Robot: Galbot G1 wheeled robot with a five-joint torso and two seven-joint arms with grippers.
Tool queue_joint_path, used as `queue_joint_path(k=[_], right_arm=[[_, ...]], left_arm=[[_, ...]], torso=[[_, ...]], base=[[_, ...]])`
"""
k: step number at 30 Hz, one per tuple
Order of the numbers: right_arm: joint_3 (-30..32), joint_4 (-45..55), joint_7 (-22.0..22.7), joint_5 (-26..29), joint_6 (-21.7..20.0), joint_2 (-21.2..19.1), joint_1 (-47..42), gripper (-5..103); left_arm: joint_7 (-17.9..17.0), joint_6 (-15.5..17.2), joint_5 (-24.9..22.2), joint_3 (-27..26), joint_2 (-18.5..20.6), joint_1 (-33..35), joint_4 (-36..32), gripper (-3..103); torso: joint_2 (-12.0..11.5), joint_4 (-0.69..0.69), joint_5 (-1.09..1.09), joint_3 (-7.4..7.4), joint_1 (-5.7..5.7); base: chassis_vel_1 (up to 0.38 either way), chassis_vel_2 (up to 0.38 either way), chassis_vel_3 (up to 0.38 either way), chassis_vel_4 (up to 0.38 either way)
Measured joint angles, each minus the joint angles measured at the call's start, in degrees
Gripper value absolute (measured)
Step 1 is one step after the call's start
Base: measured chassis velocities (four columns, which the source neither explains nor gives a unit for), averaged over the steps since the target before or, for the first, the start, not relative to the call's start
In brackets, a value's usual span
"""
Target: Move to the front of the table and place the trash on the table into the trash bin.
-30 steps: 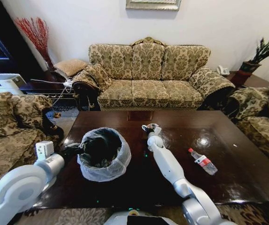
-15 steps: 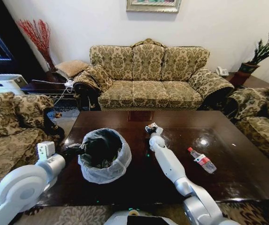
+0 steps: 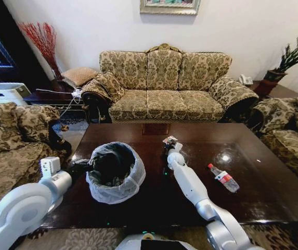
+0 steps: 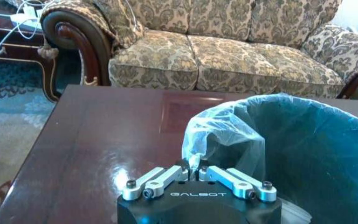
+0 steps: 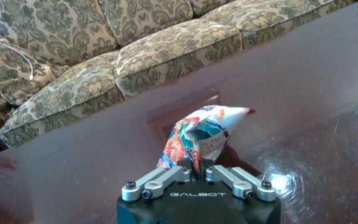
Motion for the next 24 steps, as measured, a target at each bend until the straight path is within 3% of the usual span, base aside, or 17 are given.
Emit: queue_joint_path(k=[4,6,7,8,10,12,15,17,18,21,24], right_arm=[[0.0,2.0,-0.2,-0.3,0.1,-0.7,-0.8,1],[0.0,6.1,-2.6,-3.7,3.2,-1.9,-2.6,0],[-0.2,10.6,-6.8,-8.0,6.6,-3.5,-4.9,0],[-0.2,10.6,-6.8,-8.0,6.6,-3.5,-4.9,0],[-0.8,20.6,-12.1,-10.8,10.0,-6.7,-9.0,0],[-2.4,34.9,-19.9,-12.2,14.8,-11.1,-12.6,0],[-3.1,39.5,-22.8,-11.6,15.7,-12.6,-13.5,0],[-4.7,49.0,-30.4,-9.2,17.1,-15.4,-15.0,0],[-4.7,49.0,-30.4,-9.2,17.1,-15.4,-15.0,0],[-7.3,57.4,-37.6,-7.3,17.2,-18.0,-15.9,0],[-8.6,58.6,-39.8,-8.1,17.9,-18.7,-15.9,0]], left_arm=[[0.0,0.0,0.0,-0.4,0.1,0.2,-0.1,4],[-0.1,0.0,-0.1,-0.8,0.5,0.4,-0.1,4],[-0.3,0.1,-0.5,-1.5,1.0,0.6,-0.1,4],[-0.3,0.1,-0.5,-1.5,1.0,0.6,-0.1,4],[-1.1,0.3,-2.0,-3.0,2.1,1.0,0.0,4],[-3.5,0.3,-6.8,-4.2,4.5,0.6,0.9,4],[-4.1,0.3,-7.7,-4.3,5.0,0.5,1.2,4],[-5.1,0.1,-8.8,-4.5,5.3,0.5,1.6,4],[-5.1,0.1,-8.8,-4.5,5.3,0.5,1.6,4],[-5.7,0.1,-9.6,-4.4,5.4,0.7,1.4,4],[-5.8,0.1,-9.7,-4.3,5.4,0.6,1.3,4]], torso=[[0.0,0.0,0.01,0.0,0.0],[0.0,0.0,0.0,0.0,0.0],[0.0,0.0,0.0,0.0,0.0],[0.0,0.0,0.0,0.0,0.0],[0.0,-0.02,0.0,0.0,0.0],[0.0,-0.01,0.01,-0.01,-0.01],[0.0,-0.01,-0.01,-0.01,0.0],[0.0,0.0,-0.02,-0.01,0.0],[0.0,0.0,-0.02,-0.01,0.0],[0.0,-0.01,0.0,-0.02,-0.01],[0.0,0.0,0.0,-0.02,-0.01]], base=[[0.0,0.0,0.0,0.0],[0.0,0.0,0.0,0.0],[0.0,0.0,0.0,0.0],[0.0,0.0,0.0,0.0],[0.0,0.0,0.0,0.0],[0.0,0.0,0.0,0.0],[0.0,0.0,0.0,0.0],[0.0,0.0,0.0,0.0],[0.0,0.0,0.0,0.0],[0.0,0.0,0.0,0.0],[0.0,0.0,0.0,0.0]])
